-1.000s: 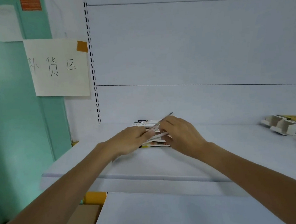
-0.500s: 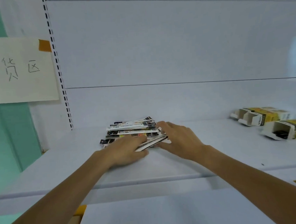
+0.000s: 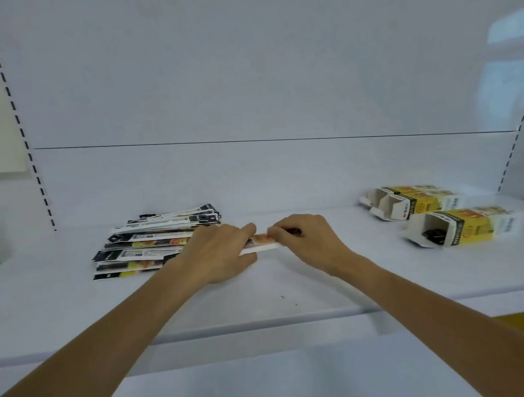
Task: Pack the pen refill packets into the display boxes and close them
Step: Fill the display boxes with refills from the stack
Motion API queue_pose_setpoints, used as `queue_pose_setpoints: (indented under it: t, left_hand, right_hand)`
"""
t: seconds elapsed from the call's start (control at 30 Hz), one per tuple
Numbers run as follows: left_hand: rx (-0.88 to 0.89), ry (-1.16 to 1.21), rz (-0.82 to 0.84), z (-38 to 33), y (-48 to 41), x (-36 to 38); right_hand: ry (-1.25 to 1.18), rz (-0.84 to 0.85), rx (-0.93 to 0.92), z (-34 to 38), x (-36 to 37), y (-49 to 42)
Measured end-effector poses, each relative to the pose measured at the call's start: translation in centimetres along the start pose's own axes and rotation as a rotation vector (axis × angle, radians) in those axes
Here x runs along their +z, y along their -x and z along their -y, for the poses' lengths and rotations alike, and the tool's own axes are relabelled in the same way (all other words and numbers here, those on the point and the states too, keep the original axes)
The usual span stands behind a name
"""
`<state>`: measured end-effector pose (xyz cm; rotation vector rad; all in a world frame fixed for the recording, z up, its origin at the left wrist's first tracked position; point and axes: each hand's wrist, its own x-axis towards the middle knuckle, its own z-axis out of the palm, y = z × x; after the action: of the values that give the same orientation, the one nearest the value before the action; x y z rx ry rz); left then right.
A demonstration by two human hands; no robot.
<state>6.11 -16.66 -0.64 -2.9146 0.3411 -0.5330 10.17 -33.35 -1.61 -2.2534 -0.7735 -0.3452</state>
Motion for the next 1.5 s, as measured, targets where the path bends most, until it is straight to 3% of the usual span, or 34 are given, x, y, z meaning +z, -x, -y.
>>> queue_pose_setpoints:
  t: [0.1, 0.17, 0.27, 0.47, 0.57, 0.7, 0.87, 1.07, 1.17, 1.3, 1.4, 1.5]
  left_hand:
    - [-0.013, 0.068, 0.052, -4.9, -2.9, 0.3]
    - [-0.039, 0.180, 0.066, -8.2, -5.0, 0.1]
    - [-0.045, 0.265, 0.007, -11.9, -7.7, -0.4]
    - [-0.159, 0.365, -0.003, -17.9, -11.0, -0.6]
    - [-0.202, 0.348, -0.010, -20.2, -12.4, 0.0]
    - [-0.252, 0.321, 0.030, -22.6, -14.1, 0.9]
    - [-0.258, 0.259, 0.074, -25.3, -15.5, 1.1]
    - [-0.222, 0.570, 0.027, -28.5, -18.2, 1.2]
    - [-0.230, 0.676, -0.067, -29.3, -18.9, 1.4]
    - [-0.305, 0.481, -0.274, -26.8, -17.8, 0.6]
    - [-0.490, 0.399, -0.071, -22.2, -15.1, -0.6]
    - [-0.642, 0.539, 0.240, -18.8, -11.1, -1.7]
  right_hand:
    - [-0.093, -0.119, 0.041, -2.1, -3.6, 0.6]
    - [-0.124, -0.106, 0.046, -3.8, -5.8, 1.1]
    - [-0.005, -0.030, 0.004, -7.4, -10.2, 1.9]
    - [0.213, -0.320, 0.119, -19.1, -22.1, 3.6]
    - [0.343, -0.299, 0.253, -25.0, -25.9, 4.8]
    - [0.264, -0.261, 0.342, -29.9, -25.9, 6.3]
    - [0.272, -0.253, 0.275, -30.8, -24.5, 7.0]
    - [0.404, -0.244, 0.204, -31.1, -24.5, 7.0]
    - [0.457, -0.137, 0.229, -31.4, -24.5, 7.4]
    - [0.536, -0.192, 0.151, -31.2, -24.7, 7.2]
    - [0.506, -0.197, 0.180, -31.2, -24.7, 7.2]
    - [0.427, -0.228, 0.312, -31.5, -24.5, 6.8]
